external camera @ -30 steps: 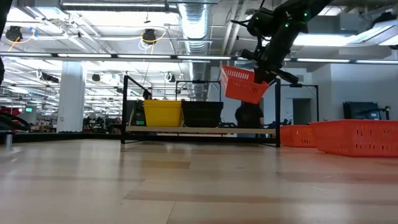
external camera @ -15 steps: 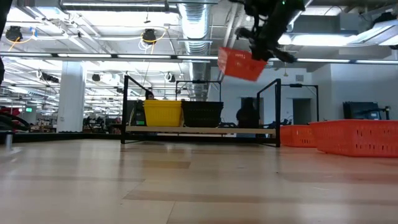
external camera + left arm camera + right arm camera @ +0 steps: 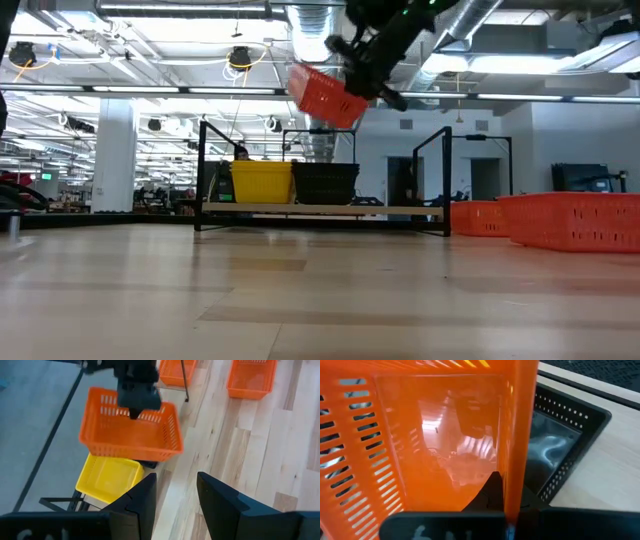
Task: Stack baskets on shelf by color
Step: Put the bottom orange bin on the shelf
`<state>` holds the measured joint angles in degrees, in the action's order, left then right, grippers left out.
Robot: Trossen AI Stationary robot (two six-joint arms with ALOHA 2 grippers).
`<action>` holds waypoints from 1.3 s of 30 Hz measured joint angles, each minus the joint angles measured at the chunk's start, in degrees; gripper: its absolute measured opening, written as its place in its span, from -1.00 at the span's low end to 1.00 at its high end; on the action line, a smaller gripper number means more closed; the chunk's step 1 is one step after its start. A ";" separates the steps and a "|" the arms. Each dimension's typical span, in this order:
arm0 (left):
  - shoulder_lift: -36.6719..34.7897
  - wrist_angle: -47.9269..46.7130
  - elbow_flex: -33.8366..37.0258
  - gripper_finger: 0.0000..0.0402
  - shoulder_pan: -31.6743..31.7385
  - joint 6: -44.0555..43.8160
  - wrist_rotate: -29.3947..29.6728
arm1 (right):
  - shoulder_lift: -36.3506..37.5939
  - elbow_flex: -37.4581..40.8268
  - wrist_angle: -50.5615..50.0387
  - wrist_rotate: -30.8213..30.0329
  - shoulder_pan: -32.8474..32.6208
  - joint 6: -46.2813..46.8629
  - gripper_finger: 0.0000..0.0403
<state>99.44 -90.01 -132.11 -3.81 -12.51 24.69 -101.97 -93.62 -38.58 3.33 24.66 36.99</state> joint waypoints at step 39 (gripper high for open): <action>0.00 -0.01 0.00 -0.35 0.00 -0.63 -0.09 | -3.82 -0.77 0.48 11.00 9.31 -7.72 -1.00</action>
<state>99.44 -90.02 -132.11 -3.81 -13.15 24.60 -105.80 -94.40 -38.10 14.33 33.98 29.28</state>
